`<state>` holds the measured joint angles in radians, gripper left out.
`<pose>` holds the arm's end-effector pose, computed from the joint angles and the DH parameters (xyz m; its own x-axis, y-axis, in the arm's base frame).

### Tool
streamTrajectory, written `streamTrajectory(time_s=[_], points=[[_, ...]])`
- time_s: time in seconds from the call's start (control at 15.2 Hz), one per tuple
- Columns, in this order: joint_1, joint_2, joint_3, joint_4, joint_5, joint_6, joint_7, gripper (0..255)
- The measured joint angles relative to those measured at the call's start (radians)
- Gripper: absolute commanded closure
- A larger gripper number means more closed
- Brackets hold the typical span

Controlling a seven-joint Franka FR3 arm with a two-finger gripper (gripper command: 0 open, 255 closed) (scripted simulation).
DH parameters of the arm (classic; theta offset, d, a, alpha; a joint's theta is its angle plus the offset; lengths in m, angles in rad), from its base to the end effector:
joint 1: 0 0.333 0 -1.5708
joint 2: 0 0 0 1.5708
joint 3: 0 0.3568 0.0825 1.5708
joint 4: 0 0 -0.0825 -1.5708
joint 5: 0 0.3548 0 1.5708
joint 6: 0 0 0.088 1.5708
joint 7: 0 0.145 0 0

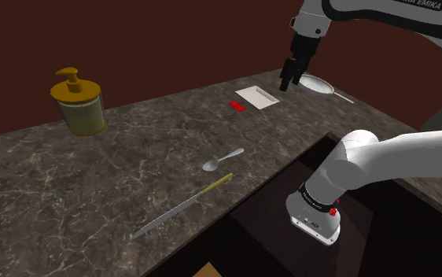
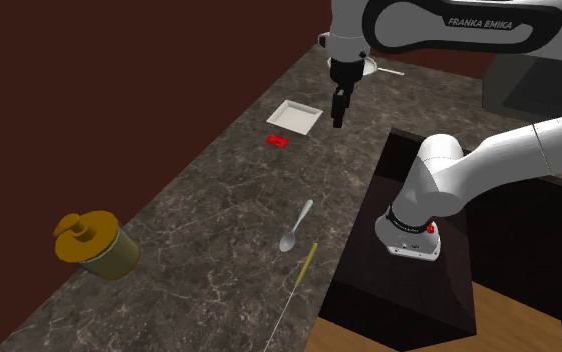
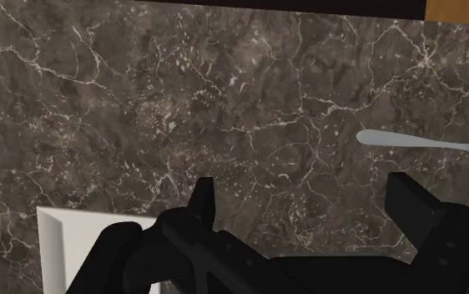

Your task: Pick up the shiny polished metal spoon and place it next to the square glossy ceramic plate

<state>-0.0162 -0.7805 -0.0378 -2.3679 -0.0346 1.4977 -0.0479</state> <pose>0.2377 -0.0217 0.5687 0.9959 0.0049 -0.0902 0.0052 -1.0000 0.0037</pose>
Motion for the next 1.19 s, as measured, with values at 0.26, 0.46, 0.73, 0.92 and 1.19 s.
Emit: streamTrajectory(time_s=[0.26, 0.46, 0.73, 0.92, 1.19], points=[[0.012, -0.028, 0.041, -0.063, 0.029, 0.052, 0.051, 0], [0.029, -0.05, 0.1, -0.131, 0.071, 0.124, 0.121, 0], [0.061, -0.049, 0.193, -0.204, 0.133, 0.235, 0.225, 0], [0.085, -0.03, 0.27, -0.256, 0.179, 0.334, 0.305, 0], [0.109, 0.03, 0.376, -0.286, 0.229, 0.463, 0.411, 0]])
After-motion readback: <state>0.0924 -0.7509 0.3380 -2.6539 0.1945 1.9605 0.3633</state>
